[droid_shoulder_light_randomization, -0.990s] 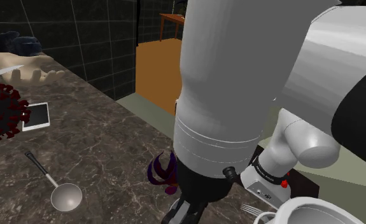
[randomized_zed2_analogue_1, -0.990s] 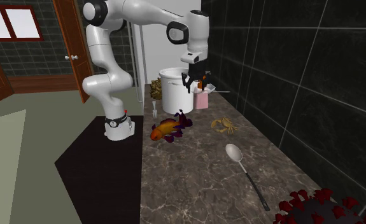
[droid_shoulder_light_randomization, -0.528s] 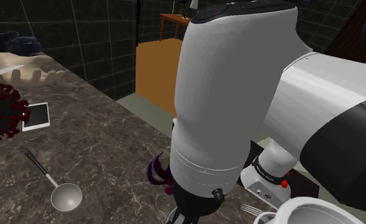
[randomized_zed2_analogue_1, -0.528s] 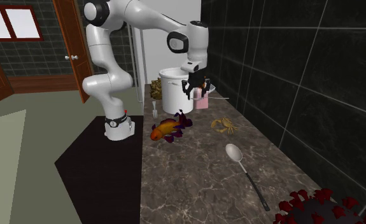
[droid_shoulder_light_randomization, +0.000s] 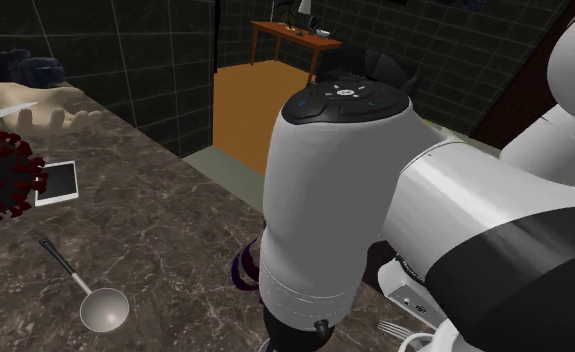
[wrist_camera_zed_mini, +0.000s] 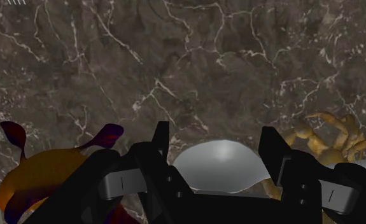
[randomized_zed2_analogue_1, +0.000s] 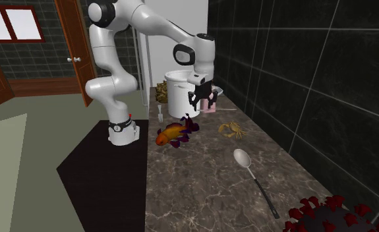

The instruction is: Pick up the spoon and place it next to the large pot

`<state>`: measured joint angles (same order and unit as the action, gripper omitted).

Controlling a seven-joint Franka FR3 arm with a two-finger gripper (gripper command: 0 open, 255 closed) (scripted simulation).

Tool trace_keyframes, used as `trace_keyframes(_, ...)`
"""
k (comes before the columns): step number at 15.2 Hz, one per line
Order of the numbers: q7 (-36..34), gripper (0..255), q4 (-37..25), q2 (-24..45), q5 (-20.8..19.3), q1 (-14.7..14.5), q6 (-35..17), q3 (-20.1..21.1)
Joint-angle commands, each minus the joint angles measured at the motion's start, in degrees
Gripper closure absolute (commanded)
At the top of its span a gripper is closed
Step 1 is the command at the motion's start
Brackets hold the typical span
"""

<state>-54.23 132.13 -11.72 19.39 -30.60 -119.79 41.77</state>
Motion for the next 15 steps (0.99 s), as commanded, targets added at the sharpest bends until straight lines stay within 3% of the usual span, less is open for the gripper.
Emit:
trace_keyframes(1,-0.2,255,0.9,1.1,-0.4,0.1,-1.9,0.5)
trace_keyframes(15,-2.8,255,5.7,10.0,-5.0,0.6,-14.3,2.7)
